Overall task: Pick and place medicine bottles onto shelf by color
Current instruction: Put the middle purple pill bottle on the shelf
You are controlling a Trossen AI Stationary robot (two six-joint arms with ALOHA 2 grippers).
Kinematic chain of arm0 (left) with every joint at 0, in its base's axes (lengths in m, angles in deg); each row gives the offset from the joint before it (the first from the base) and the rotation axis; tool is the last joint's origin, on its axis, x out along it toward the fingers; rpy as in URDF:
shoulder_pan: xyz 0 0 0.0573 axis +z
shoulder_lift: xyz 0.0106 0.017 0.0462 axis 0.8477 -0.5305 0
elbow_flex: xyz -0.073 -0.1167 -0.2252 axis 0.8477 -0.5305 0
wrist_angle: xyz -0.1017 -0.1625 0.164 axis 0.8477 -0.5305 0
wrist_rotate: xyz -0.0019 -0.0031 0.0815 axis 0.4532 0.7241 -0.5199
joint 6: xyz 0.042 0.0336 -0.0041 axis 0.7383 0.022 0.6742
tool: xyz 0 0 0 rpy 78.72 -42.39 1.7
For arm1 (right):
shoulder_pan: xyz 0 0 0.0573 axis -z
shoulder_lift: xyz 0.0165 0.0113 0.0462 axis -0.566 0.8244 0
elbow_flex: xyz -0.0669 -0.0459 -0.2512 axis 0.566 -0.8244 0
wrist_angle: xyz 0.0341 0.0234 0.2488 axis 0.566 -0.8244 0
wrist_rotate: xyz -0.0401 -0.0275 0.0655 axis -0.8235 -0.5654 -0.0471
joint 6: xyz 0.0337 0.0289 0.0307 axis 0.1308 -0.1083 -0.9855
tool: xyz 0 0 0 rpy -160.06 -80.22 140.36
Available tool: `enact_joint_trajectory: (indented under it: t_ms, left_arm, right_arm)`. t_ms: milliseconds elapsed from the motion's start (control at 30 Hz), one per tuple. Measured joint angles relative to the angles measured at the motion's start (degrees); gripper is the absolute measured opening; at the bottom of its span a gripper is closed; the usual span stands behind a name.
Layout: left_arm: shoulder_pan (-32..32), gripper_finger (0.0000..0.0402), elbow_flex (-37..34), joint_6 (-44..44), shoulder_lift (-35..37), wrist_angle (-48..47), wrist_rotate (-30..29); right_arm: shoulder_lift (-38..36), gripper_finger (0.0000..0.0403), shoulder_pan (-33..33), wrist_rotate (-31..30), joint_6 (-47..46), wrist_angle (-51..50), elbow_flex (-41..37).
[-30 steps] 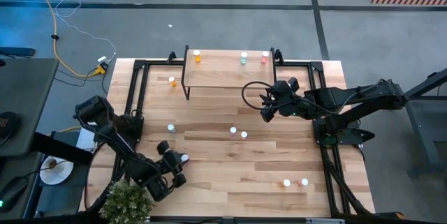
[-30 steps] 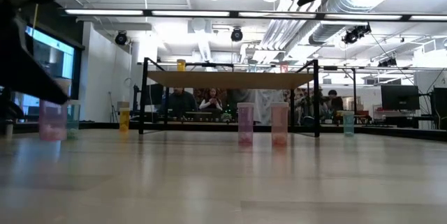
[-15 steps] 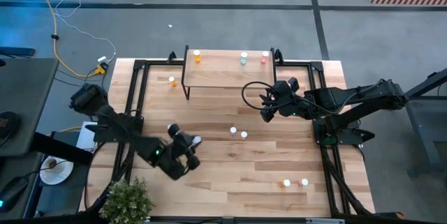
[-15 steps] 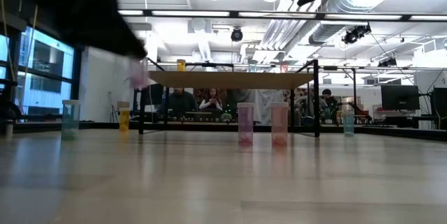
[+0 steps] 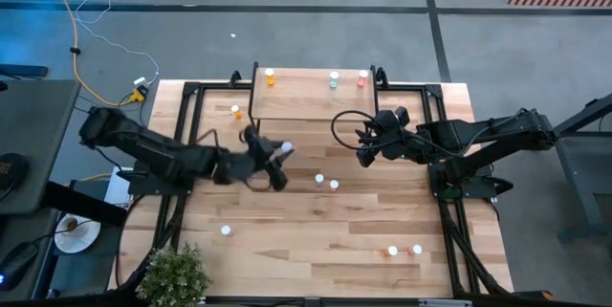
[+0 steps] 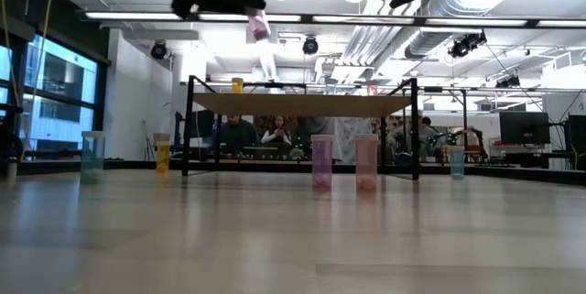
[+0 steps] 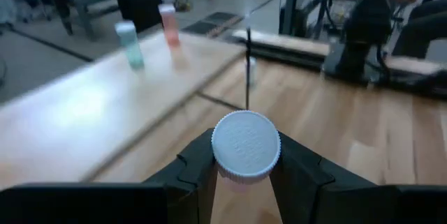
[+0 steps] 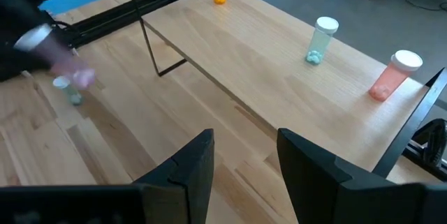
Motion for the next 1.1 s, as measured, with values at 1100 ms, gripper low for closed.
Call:
enact_joint_trajectory:
  t_ms: [1100]
  left_arm:
    - [44.10,0.0103,24.35,17.81,-10.55,-11.50,40.31]
  right_arm:
    - [0.00,0.0149,0.03,-0.20,-0.17,0.01,0.00]
